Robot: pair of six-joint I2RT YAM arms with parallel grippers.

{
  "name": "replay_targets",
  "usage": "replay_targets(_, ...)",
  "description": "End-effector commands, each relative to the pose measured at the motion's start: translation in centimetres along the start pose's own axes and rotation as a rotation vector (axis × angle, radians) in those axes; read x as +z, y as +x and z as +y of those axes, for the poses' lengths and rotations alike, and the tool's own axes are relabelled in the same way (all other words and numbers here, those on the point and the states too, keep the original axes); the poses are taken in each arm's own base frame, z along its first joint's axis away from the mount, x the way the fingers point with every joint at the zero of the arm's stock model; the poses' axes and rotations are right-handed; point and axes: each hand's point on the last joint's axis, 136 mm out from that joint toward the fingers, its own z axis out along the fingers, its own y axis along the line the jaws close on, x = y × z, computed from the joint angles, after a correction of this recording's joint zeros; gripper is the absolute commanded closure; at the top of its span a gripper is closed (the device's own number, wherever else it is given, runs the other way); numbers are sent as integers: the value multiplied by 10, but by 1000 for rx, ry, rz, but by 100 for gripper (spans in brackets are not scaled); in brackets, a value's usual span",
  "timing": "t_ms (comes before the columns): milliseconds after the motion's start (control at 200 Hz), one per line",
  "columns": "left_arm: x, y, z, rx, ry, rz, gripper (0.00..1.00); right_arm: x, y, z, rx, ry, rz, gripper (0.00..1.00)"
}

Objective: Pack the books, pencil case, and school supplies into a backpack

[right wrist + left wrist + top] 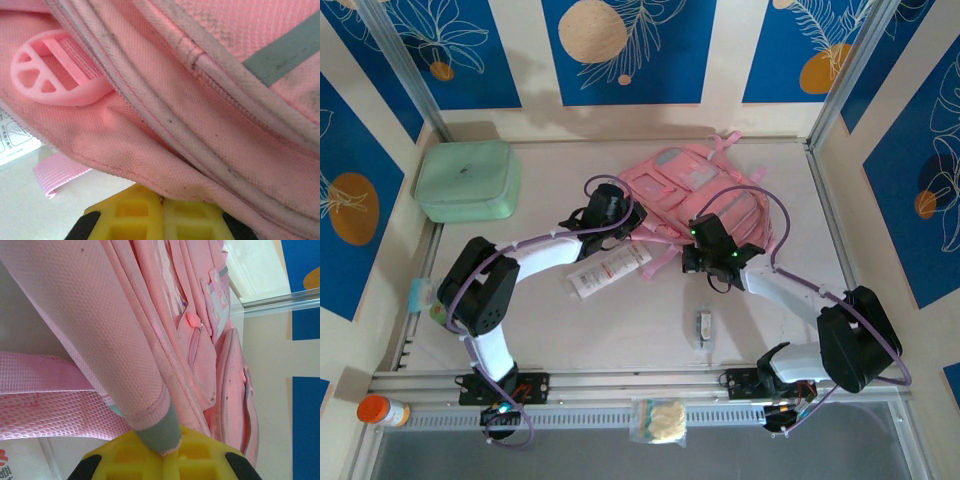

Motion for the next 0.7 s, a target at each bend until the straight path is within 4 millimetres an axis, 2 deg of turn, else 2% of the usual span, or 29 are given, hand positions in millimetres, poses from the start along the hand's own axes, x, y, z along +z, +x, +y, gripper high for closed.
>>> replay_targets(0,-13,-18,-24,28,87,-34,100,-10,-19,4,8,2,-68,100)
replay_targets(175,-14,-60,-2,43,27,-66,100,-25,14,-5,54,45,33,100)
replay_targets(335,1,-96,27,8,-16,-52,100,-34,49,-16,95,47,150,100)
replay_targets(420,12,-111,35,13,-19,-28,100,-41,49,-15,95,37,162,100)
replay_targets(535,24,-115,31,42,-15,22,100,-46,35,18,77,-109,164,100)
replay_targets(695,18,-104,31,33,30,38,62,-41,19,34,82,-147,153,100)
